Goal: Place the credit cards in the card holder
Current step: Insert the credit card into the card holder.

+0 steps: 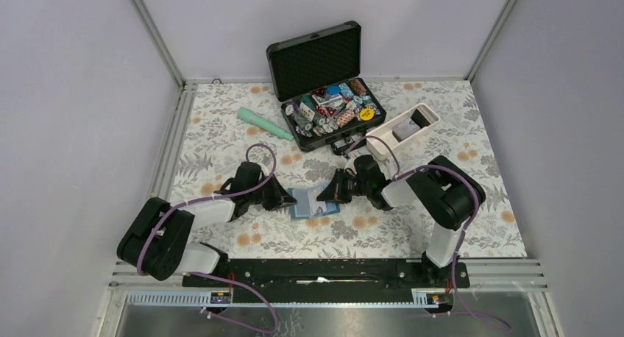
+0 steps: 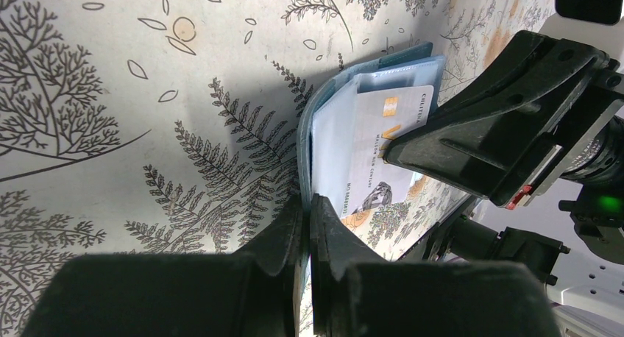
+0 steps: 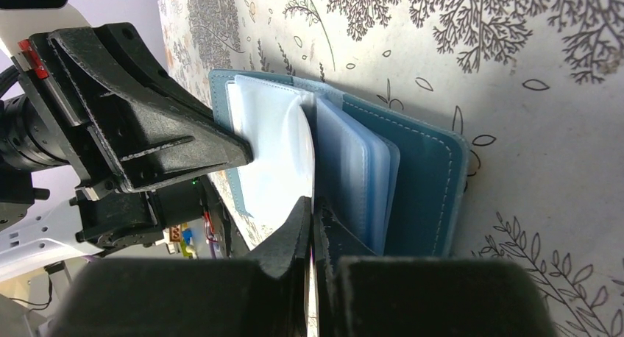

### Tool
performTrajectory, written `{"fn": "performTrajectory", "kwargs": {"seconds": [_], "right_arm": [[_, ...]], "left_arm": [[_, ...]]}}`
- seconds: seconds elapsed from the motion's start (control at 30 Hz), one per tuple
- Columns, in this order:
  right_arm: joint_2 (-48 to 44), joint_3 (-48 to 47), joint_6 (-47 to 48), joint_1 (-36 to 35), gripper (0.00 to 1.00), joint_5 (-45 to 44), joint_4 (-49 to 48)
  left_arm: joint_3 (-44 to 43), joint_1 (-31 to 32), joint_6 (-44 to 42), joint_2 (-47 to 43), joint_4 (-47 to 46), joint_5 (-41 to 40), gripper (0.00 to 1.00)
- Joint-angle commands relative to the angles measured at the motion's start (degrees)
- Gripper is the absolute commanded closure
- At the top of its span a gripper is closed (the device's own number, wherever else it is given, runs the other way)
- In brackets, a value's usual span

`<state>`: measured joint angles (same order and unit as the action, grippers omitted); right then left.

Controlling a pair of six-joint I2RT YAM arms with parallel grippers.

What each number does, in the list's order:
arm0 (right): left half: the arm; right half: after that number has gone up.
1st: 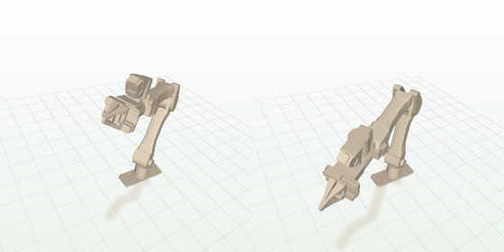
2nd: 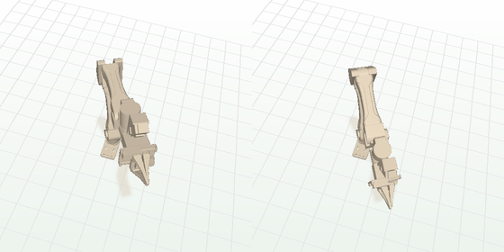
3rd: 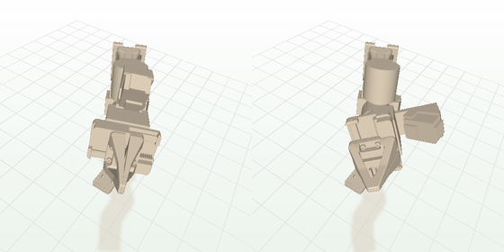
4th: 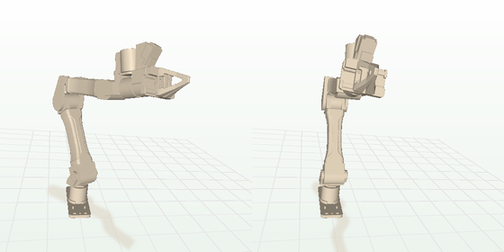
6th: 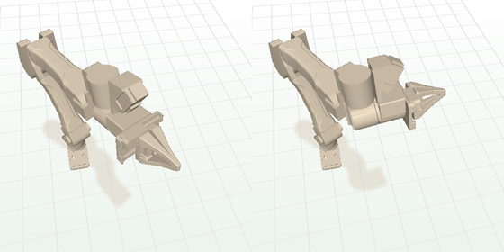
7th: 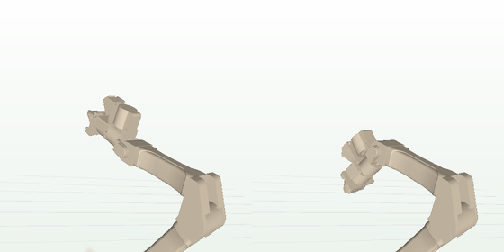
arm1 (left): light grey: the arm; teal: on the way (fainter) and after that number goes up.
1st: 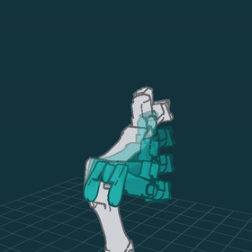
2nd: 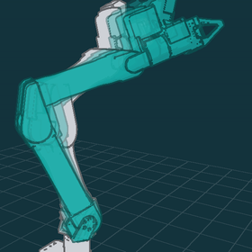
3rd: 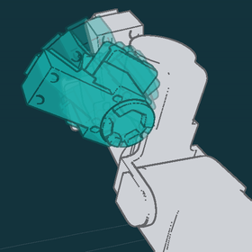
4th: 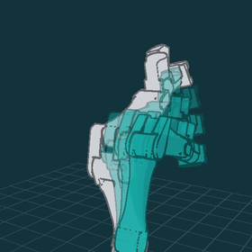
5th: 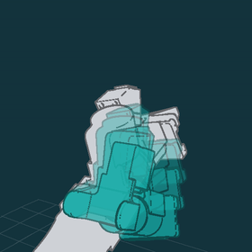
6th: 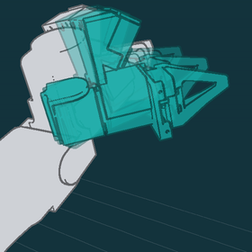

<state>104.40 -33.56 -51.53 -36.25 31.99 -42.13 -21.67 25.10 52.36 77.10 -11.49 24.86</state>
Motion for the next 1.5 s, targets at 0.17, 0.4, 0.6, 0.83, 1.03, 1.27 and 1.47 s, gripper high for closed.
{"fn": "performTrajectory", "kwargs": {"seconds": [0.17,0.4,0.6,0.83,1.03,1.27,1.47], "right_arm": [[-2.6,2.5,1.1,-1.2,1.00,-7.8,2.6],[-2.6,2.6,0.2,-1.2,1.00,-8.7,1.0],[-2.4,2.4,0.5,-1.3,1.00,-9.5,0.4],[-1.3,2.2,0.8,-1.3,1.00,-9.2,-0.8],[-1.4,2.7,1.3,-1.4,1.00,-7.7,-1.0],[-1.2,3.7,0.6,-2.3,1.00,-6.8,-2.3],[-1.2,4.7,-0.3,-2.8,1.00,-6.2,-3.7]], "left_arm": [[0.3,0.2,-0.9,-0.4,-1.3,1.2,1.00],[0.3,0.2,-1.1,-0.4,-1.2,1.2,1.00],[0.1,0.2,-1.1,-0.3,-1.3,1.3,1.00],[-0.1,0.2,-1.3,-0.1,-1.2,1.4,1.00],[-0.3,0.2,-1.4,0.1,-1.2,1.4,1.00],[-0.5,0.3,-1.4,0.2,-1.1,1.4,1.00],[-0.5,0.2,-1.4,0.2,-1.1,1.4,1.00]]}}
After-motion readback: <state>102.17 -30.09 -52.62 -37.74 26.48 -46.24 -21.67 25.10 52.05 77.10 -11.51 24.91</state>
